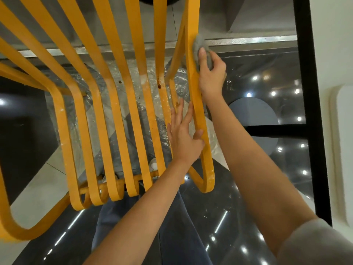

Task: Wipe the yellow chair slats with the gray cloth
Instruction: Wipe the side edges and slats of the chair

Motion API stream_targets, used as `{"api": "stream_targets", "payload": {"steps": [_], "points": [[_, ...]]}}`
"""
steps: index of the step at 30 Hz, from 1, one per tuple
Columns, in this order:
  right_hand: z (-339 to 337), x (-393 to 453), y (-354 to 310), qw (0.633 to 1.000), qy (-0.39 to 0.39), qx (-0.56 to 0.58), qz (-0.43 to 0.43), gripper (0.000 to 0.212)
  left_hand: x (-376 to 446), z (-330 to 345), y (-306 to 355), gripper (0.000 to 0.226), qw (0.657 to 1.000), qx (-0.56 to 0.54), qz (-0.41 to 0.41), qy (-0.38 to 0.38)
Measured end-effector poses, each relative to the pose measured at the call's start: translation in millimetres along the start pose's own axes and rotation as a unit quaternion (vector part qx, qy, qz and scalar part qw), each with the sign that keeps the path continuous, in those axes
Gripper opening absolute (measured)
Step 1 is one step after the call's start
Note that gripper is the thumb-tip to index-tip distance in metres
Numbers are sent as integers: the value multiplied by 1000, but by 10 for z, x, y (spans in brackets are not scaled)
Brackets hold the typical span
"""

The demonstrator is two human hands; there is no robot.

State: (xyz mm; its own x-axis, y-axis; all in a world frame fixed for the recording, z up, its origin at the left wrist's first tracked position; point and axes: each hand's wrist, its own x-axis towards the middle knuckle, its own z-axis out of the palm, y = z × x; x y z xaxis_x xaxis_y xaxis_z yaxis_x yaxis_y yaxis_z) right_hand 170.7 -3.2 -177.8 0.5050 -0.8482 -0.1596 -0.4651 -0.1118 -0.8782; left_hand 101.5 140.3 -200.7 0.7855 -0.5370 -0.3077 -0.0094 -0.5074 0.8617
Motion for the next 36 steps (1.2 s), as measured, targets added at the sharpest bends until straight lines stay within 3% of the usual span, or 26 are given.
{"api": "stream_targets", "payload": {"steps": [3, 7, 10, 14, 16, 21, 24, 28, 32, 36], "points": [[-167, -300, 212, 998, -20, -42, 34, 53, 19, 9, 7, 81, 1000, 8, -8, -2], [-451, -837, 469, 993, -58, -68, 74, 35, 6, 17, 21, 76, 1000, -4, -15, 3], [-260, -451, 323, 996, -34, -77, 43, 45, -18, 31, 8, 78, 1000, -10, -19, 2], [4, 95, -14, 1000, -9, -21, -11, 25, 3, -1, 45, 83, 999, -3, -36, 0], [-65, 56, 31, 999, -40, -23, -17, 23, 13, -19, 71, 80, 999, 6, -39, 1], [-535, -756, 548, 988, -121, -22, 99, 33, -6, -46, 164, 75, 999, 19, -41, 3], [-640, -843, 565, 982, -145, 12, 119, 33, -3, -56, 149, 72, 998, 19, -55, -3], [-668, -898, 494, 980, -123, 92, 126, 35, 16, -56, 88, 73, 998, 14, -54, -4], [-947, -1624, 656, 976, -101, 118, 154, 15, 33, -81, 105, 73, 997, -7, -76, -11], [-1103, -2442, 936, 993, -42, 68, 88, 36, 31, -103, 130, 70, 996, -14, -87, -15]]}}
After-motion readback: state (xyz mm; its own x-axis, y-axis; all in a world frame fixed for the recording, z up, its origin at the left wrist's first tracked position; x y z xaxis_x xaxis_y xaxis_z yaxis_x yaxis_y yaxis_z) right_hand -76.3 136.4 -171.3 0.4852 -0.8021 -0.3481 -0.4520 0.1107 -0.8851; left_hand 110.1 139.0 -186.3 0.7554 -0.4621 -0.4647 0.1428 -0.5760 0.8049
